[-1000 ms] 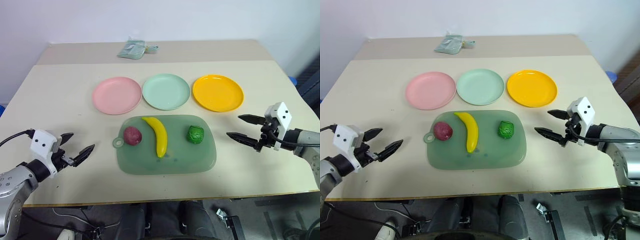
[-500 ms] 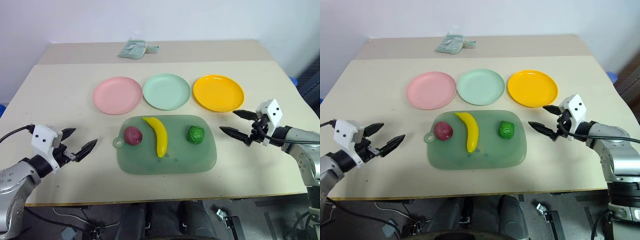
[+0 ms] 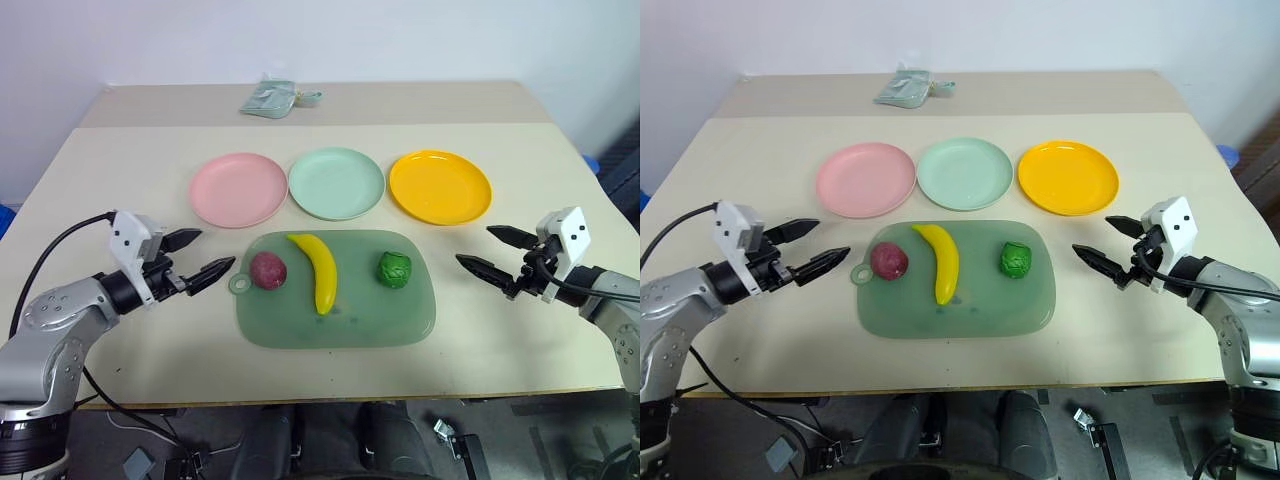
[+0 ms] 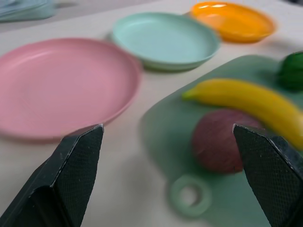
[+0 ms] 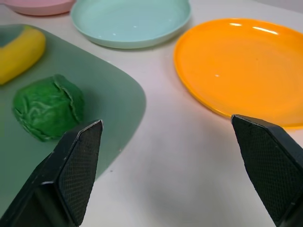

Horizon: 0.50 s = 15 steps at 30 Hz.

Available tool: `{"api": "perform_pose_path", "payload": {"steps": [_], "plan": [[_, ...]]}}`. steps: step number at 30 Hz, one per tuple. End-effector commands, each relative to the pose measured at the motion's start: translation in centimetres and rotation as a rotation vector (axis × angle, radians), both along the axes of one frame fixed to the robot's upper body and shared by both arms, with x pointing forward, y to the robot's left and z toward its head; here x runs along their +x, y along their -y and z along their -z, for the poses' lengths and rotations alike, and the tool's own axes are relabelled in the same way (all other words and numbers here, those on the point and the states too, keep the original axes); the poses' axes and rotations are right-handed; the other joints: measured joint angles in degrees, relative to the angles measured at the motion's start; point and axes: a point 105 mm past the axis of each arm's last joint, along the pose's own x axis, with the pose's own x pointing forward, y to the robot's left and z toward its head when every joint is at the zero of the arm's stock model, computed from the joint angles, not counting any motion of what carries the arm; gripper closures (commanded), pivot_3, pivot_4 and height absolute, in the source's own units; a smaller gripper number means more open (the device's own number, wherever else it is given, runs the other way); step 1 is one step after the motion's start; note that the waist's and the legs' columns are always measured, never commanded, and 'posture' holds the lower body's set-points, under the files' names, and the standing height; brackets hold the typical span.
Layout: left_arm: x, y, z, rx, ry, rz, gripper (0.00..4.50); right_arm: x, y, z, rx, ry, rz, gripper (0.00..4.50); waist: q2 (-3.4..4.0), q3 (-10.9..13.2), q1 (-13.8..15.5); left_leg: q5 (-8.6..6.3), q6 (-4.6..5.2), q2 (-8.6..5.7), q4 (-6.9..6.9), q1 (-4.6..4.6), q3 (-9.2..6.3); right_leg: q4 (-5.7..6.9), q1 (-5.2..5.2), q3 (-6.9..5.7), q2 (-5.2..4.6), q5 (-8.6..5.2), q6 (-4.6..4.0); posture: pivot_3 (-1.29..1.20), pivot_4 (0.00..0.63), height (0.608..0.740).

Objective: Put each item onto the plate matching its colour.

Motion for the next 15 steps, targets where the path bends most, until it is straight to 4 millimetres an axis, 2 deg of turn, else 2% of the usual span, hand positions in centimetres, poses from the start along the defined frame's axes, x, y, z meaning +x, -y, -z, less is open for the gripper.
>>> {"api": "perform_pose_path", "payload": {"steps": [1, 6, 12, 15], "plan": [[-0.1, 1.9, -0.5, 0.052, 0.011, 0.125, 0.0, -1.7, -2.0, -2.1, -0.003, 0.039, -0.15, 0.07, 0.0, 0.0, 0.2, 0.0, 0.0, 0.0, 0.0, 0.0, 0.0, 0.0, 0.0, 0.0, 0.01, 0.0, 0.0, 0.0, 0.15, 0.74], [0.1, 4.0, 0.1, 0.143, 0.005, 0.269, 0.0, -3.8, -5.3, -2.0, 0.0, 0.006, -0.302, 0.07, -0.02, 0.0, 0.2, 0.0, 0.02, 0.0, 0.04, 0.0, -0.03, -0.02, 0.06, -0.02, 0.02, 0.0, 0.01, 0.0, 0.15, 0.74], [2.1, 5.1, 2.3, 0.257, 0.0, 0.274, 0.0, -6.2, -9.2, -0.6, -0.032, -0.037, -0.43, 0.07, -0.03, 0.0, 0.3, 0.0, 0.02, 0.0, 0.04, 0.0, -0.03, -0.02, 0.05, -0.02, 0.04, 0.0, 0.01, 0.0, 0.15, 0.74], [2.7, 5.4, 2.8, 0.272, 0.004, 0.263, 0.0, -6.7, -10.0, -0.5, -0.014, -0.04, -0.439, 0.07, -0.06, 0.0, 0.2, 0.0, 0.03, 0.0, 0.1, -0.02, -0.04, 0.0, 0.06, -0.02, 0.05, 0.0, 0.01, 0.0, 0.15, 0.74]]}}
